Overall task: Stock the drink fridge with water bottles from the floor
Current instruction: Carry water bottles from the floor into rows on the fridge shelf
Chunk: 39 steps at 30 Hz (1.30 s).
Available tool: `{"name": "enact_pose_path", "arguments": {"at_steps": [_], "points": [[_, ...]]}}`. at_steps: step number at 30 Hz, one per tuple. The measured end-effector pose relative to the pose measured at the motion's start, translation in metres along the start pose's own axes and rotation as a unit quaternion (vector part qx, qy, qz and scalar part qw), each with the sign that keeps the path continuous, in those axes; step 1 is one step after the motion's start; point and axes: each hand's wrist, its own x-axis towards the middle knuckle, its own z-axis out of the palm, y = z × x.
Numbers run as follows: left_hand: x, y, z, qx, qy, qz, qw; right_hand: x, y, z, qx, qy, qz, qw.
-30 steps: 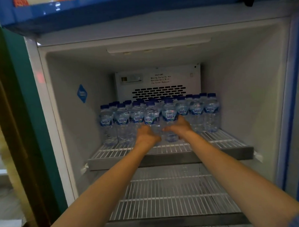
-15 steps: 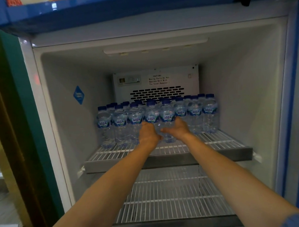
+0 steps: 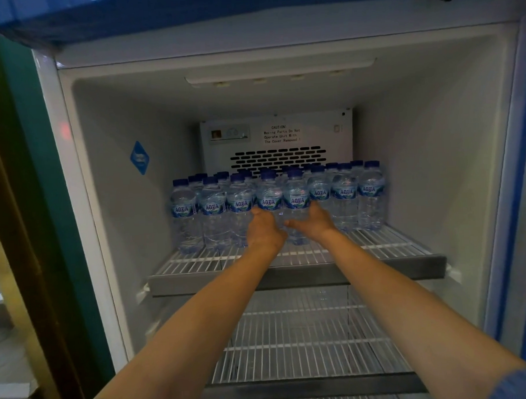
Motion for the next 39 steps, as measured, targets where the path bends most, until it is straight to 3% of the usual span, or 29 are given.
{"name": "enact_pose_path", "arguments": {"at_steps": [12, 16, 19, 21, 24, 28, 33, 36, 39], "points": [[-0.004, 0.0, 0.001, 0.017, -0.005, -0.015, 1.0, -0.007, -0.006, 0.0, -0.02, -0.001, 0.027, 0.999], [-0.009, 0.003, -0.012, 0.0, 0.016, -0.016, 1.0, -0.02, -0.017, -0.005, -0.03, 0.018, 0.071, 0.997], [-0.021, -0.001, -0.031, -0.046, 0.063, 0.028, 0.997, -0.036, -0.031, -0.007, -0.087, 0.047, 0.059, 0.993], [-0.035, -0.008, -0.043, -0.091, 0.116, 0.108, 0.983, -0.055, -0.038, -0.002, -0.134, 0.084, 0.019, 0.987], [-0.06, -0.027, -0.06, -0.146, 0.2, 0.24, 0.939, -0.09, -0.044, 0.017, -0.146, 0.141, -0.107, 0.973], [-0.104, -0.078, -0.081, -0.173, 0.26, 0.291, 0.905, -0.139, -0.045, 0.058, -0.178, 0.144, -0.301, 0.926], [-0.181, -0.2, -0.092, -0.125, 0.229, 0.248, 0.933, -0.21, -0.031, 0.15, -0.128, 0.04, -0.366, 0.921], [-0.238, -0.29, -0.101, -0.082, 0.163, 0.126, 0.975, -0.263, -0.016, 0.226, -0.125, -0.076, -0.316, 0.938], [-0.292, -0.378, -0.119, -0.014, 0.083, -0.015, 0.996, -0.313, -0.007, 0.307, -0.145, -0.202, -0.258, 0.934]]}}
